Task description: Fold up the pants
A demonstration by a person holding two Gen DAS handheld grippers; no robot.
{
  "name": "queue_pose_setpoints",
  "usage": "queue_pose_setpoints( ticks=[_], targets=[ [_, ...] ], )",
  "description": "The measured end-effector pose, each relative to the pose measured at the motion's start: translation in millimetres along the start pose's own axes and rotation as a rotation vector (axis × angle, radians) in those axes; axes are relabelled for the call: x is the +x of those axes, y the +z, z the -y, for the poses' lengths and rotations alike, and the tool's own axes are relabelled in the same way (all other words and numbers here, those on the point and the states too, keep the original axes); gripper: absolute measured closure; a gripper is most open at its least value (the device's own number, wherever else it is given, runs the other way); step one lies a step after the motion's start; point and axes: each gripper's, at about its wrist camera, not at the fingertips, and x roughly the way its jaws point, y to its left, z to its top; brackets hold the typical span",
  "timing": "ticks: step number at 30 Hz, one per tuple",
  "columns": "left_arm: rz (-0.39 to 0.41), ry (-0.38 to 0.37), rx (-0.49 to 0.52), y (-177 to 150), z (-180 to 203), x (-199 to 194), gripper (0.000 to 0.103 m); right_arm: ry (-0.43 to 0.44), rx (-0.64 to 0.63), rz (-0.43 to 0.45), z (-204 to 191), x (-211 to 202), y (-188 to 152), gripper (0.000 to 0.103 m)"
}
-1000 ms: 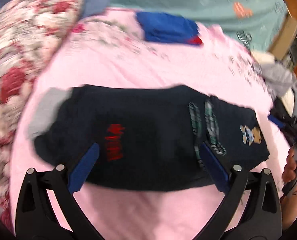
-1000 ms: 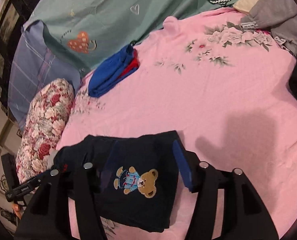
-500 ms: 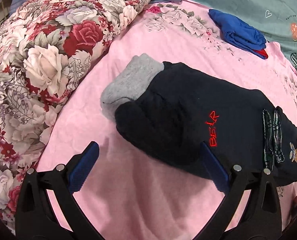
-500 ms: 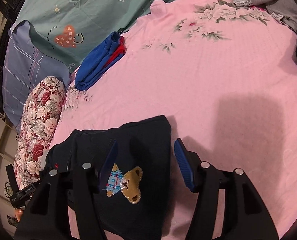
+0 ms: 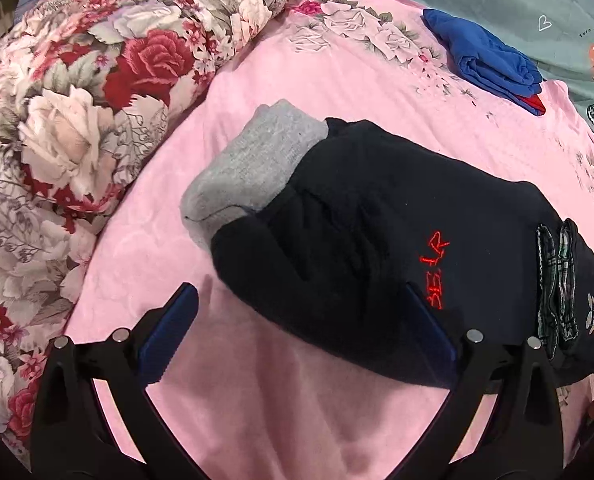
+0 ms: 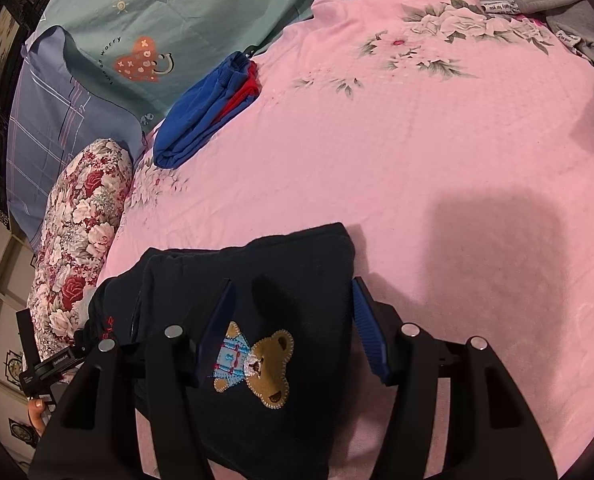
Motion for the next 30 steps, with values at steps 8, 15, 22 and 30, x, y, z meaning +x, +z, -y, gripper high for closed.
queue_pose_setpoints(
  ticks=[8, 15, 22, 30],
  targets=[
    [-0.04, -0.063, -0.05, 25, 0, 28, 0.025, 0.005, 0.003, 0.001, 0, 0, 0, 0.043],
    [-0.003, -0.12, 0.027, 26, 24, 1, 0.077, 0.024, 0.005, 0.019, 0, -5, -2, 0.043],
    [0.174, -0.205, 0.171, 30, 70, -83, 0.078, 0.061, 0.037, 0.047, 5, -15, -3, 0.043],
    [0.142, -0.423, 0.517, -16, 232, -103, 0.07, 0.066, 0.129, 0.111, 26, -28, 1, 0.043]
  ],
)
